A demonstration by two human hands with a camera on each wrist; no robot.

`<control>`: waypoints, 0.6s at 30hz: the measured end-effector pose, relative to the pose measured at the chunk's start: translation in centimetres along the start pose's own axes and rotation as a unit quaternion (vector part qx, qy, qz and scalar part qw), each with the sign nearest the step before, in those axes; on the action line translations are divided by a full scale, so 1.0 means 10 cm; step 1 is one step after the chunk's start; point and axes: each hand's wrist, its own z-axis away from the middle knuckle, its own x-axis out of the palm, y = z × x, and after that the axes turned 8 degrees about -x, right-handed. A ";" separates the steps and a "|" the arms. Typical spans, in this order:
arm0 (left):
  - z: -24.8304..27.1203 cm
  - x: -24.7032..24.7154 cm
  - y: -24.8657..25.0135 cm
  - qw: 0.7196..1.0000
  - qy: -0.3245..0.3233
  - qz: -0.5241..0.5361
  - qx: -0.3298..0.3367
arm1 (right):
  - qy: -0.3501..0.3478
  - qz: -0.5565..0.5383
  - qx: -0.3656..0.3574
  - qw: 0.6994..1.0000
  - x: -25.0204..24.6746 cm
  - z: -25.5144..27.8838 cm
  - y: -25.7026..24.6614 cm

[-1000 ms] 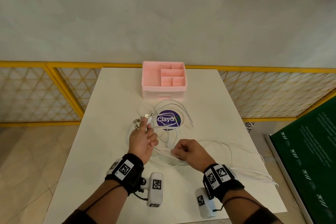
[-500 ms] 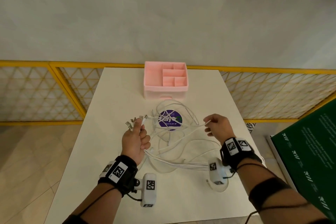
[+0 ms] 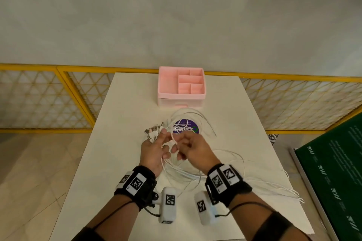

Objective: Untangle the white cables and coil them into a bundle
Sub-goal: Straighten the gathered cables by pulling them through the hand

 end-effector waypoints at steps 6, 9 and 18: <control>-0.05 -0.07 0.00 0.998 -0.015 -0.053 -0.001 | -0.024 0.034 0.073 0.996 0.11 0.07 0.20; -0.03 -0.08 -0.06 0.997 -0.027 -0.067 -0.012 | 0.062 -0.075 0.107 0.989 0.01 -0.13 0.10; -0.04 -0.18 -0.14 0.994 -0.014 -0.100 -0.034 | 0.170 -0.376 0.008 0.911 -0.37 -0.78 -0.78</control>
